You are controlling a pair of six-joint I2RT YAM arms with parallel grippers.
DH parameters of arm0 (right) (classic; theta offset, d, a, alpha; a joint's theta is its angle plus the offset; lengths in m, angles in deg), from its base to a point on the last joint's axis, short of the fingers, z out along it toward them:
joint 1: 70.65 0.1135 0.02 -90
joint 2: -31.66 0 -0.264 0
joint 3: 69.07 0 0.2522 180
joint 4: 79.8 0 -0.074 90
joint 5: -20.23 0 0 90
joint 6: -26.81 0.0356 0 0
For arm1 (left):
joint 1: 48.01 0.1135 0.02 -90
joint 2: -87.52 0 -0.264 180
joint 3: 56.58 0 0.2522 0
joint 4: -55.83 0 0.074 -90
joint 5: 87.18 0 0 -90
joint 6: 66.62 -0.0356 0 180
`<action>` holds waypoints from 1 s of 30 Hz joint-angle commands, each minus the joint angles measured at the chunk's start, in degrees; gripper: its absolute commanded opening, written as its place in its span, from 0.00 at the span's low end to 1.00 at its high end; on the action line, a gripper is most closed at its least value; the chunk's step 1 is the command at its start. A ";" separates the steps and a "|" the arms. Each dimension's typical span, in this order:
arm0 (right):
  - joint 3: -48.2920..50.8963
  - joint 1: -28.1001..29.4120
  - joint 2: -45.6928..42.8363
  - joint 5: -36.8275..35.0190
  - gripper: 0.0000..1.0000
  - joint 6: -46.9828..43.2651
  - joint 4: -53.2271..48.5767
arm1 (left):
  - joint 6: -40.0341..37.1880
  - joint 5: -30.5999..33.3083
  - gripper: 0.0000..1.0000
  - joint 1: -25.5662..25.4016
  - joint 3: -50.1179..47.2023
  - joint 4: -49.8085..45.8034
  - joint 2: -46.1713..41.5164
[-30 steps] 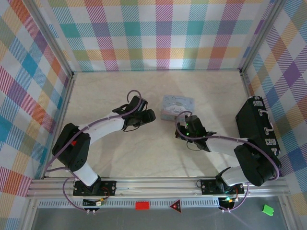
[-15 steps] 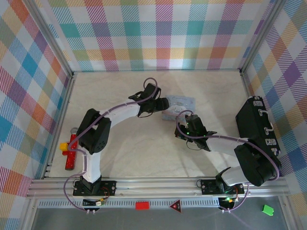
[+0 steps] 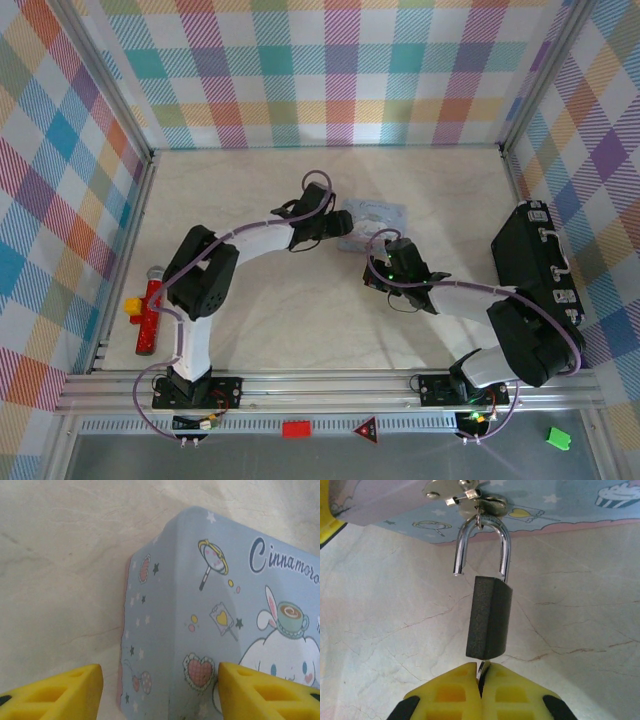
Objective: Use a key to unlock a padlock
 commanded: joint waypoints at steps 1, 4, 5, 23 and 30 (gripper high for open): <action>-2.08 -0.87 1.06 0.70 0.00 -1.24 -0.57 | 0.70 3.18 0.59 -0.25 -7.66 -3.69 -2.37; -2.52 -1.37 2.06 1.78 0.00 -1.61 -0.35 | 2.57 3.26 0.57 -0.38 -12.53 -1.67 -5.04; -2.56 -1.46 2.22 2.12 0.00 -1.70 -0.34 | 3.22 3.58 0.57 -0.58 -14.04 -1.28 -6.16; -3.44 -2.14 3.80 4.58 0.00 -4.49 -1.03 | 8.68 5.83 0.56 -5.21 -20.85 1.18 -12.85; -4.78 -3.59 4.48 7.56 0.01 -2.15 3.45 | 9.80 5.65 0.56 -6.55 -21.08 1.67 -12.42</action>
